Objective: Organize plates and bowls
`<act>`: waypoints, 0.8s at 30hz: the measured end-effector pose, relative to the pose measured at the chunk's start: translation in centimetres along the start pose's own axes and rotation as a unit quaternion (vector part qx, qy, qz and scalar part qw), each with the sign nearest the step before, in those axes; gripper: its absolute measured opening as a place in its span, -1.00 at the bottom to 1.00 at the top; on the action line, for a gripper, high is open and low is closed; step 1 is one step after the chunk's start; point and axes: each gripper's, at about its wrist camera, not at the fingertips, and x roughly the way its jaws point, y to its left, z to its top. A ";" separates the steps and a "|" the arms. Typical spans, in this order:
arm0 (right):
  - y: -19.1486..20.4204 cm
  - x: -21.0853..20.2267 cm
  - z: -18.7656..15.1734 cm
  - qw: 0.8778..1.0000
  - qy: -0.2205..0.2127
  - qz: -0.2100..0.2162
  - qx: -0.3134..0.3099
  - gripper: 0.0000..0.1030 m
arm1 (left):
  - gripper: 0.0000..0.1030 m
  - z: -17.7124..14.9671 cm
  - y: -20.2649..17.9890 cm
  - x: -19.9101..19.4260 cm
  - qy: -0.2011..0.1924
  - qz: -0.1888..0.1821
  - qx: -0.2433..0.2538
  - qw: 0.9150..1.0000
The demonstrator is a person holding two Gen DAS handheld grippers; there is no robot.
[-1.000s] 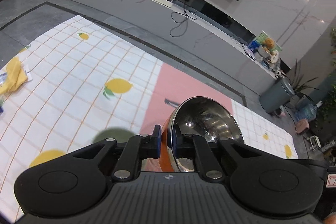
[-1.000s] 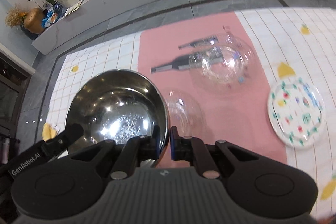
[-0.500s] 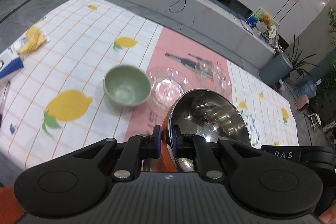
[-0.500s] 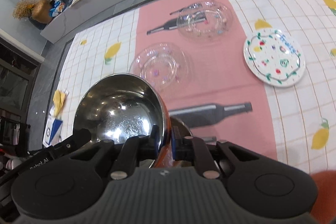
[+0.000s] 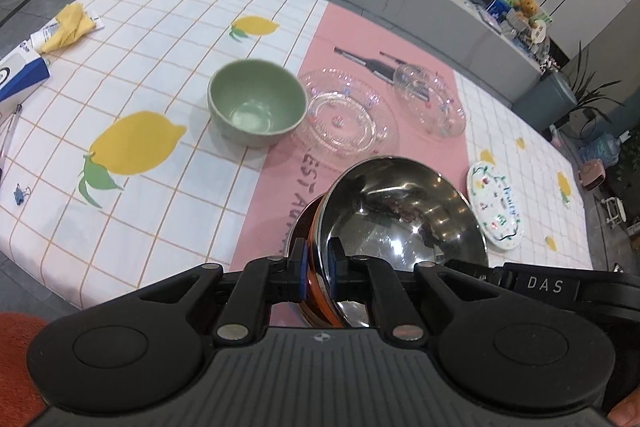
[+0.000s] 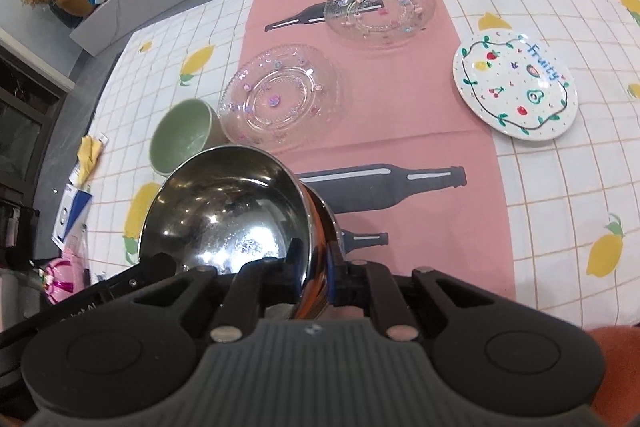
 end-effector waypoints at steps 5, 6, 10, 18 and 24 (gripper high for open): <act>-0.1 0.8 0.2 1.000 0.004 -0.001 -0.007 -0.82 | -0.80 -0.2 0.0 0.4 0.004 0.007 0.003 1.000; -0.2 1.0 0.2 1.000 0.006 -0.001 -0.006 -0.82 | -0.80 -0.2 0.0 0.5 0.005 0.009 0.003 1.000; -0.5 1.7 0.2 1.000 0.018 -0.001 -0.003 -0.82 | -0.80 -0.3 0.0 0.9 0.010 0.012 0.004 1.000; -0.6 2.2 0.2 1.000 0.021 -0.001 -0.005 -0.82 | -0.80 -0.6 -0.4 1.4 0.008 0.025 0.015 1.000; -0.6 2.2 0.3 1.000 0.018 0.000 -0.009 -0.81 | -0.78 -0.7 -0.3 1.5 0.008 0.028 0.018 0.999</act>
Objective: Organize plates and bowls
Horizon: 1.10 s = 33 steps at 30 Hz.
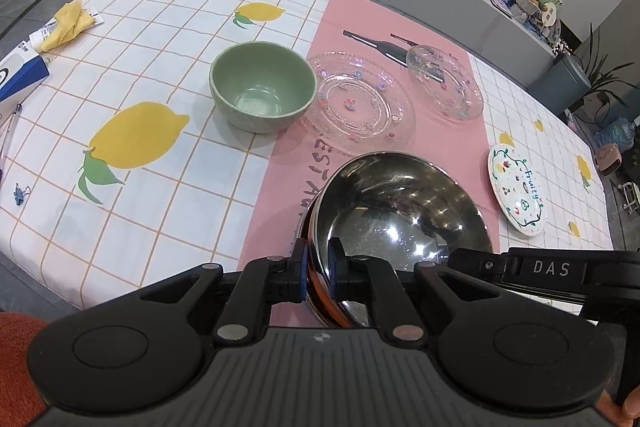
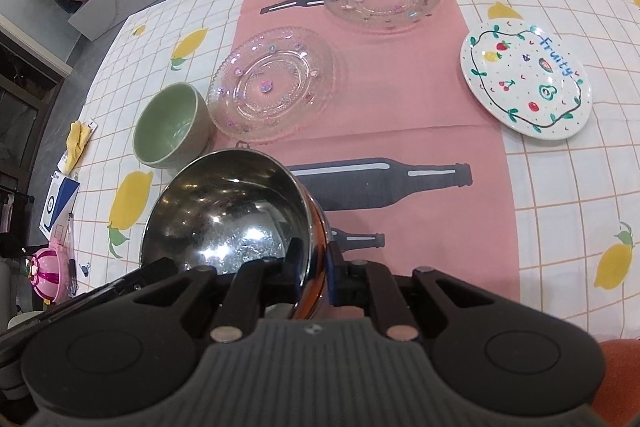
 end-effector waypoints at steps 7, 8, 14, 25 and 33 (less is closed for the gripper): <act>-0.1 -0.2 0.0 1.000 0.000 0.009 -0.002 -0.75 | -0.76 0.1 0.1 -0.2 -0.004 -0.002 0.006 1.000; -0.1 -0.3 0.0 1.000 0.000 0.009 -0.002 -0.75 | -0.76 0.1 0.1 -0.3 -0.007 -0.002 0.008 1.000; -0.1 -1.1 0.0 1.000 -0.013 0.011 -0.004 -0.82 | -0.74 0.6 0.6 -1.3 -0.029 -0.014 0.000 0.999; -0.3 -1.1 0.1 1.000 -0.013 0.009 -0.006 -0.92 | -0.79 0.9 0.5 -1.5 -0.033 -0.014 0.014 0.999; 1.8 -3.0 1.8 0.997 -0.053 0.020 -0.043 -0.86 | -0.78 4.3 1.6 -3.4 -0.076 -0.009 0.018 0.997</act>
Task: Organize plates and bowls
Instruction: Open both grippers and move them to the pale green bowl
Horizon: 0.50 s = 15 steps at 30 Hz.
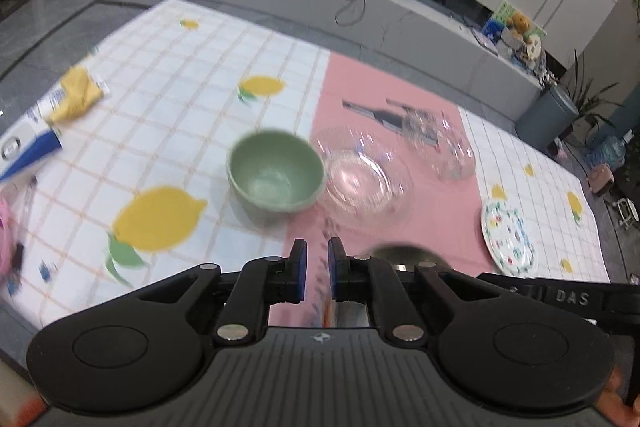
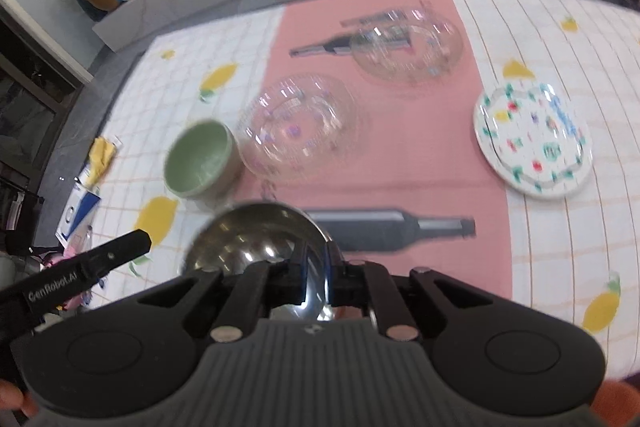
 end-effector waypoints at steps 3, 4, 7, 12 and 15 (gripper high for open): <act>1.1 -0.1 1.2 1.000 -0.017 0.021 -0.016 -0.76 | -0.75 1.6 1.0 -0.2 -0.025 0.005 -0.009 1.000; 1.4 0.0 1.5 0.999 -0.022 0.025 -0.020 -0.63 | -0.73 2.0 1.3 -0.2 -0.031 0.010 -0.012 0.999; 2.4 1.0 2.8 0.999 -0.028 0.035 -0.026 -0.51 | -0.64 3.0 2.3 0.6 -0.049 0.025 -0.021 0.998; 3.9 4.3 4.6 0.999 -0.005 0.047 -0.025 -0.49 | -0.46 3.8 3.7 3.7 -0.048 0.032 -0.039 0.998; 4.7 6.9 5.6 0.999 0.009 0.044 -0.022 -0.35 | -0.24 3.9 4.3 5.8 -0.041 0.032 -0.047 0.998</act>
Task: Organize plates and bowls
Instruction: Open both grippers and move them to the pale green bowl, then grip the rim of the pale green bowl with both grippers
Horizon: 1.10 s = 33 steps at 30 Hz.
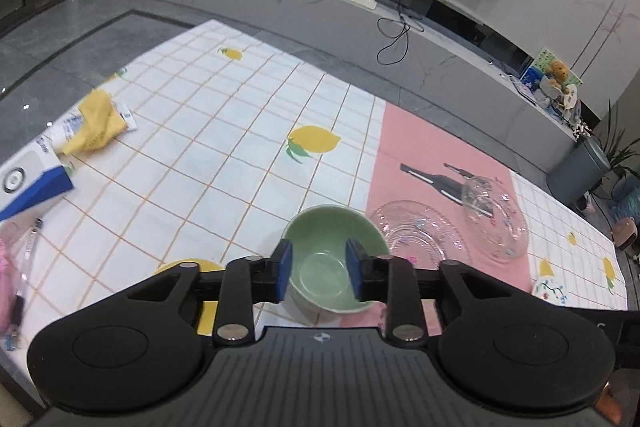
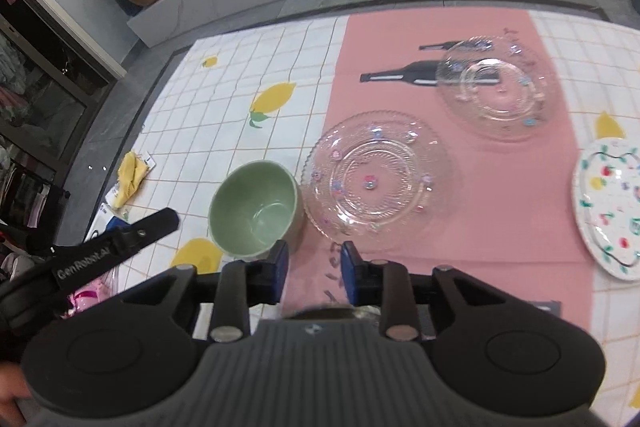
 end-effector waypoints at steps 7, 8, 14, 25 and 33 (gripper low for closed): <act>0.5 5.7 1.9 0.999 0.034 -0.025 0.016 -0.22 | -0.17 -0.3 1.2 4.1 0.032 0.009 -0.018 0.999; 0.6 6.5 2.1 0.999 0.038 -0.026 0.016 -0.22 | -0.17 -0.3 1.1 4.4 0.036 0.009 -0.016 0.999; 1.6 9.3 3.0 0.998 0.054 -0.026 0.019 -0.26 | -0.16 0.2 1.6 6.1 0.049 0.027 -0.017 0.998; 1.7 11.2 3.8 0.997 0.066 -0.020 0.029 -0.66 | -0.42 -0.2 2.4 8.0 0.071 0.037 -0.039 0.996; 1.7 11.3 3.5 0.997 0.062 -0.014 0.032 -0.87 | -0.84 -0.3 2.5 7.8 0.072 0.035 -0.052 0.995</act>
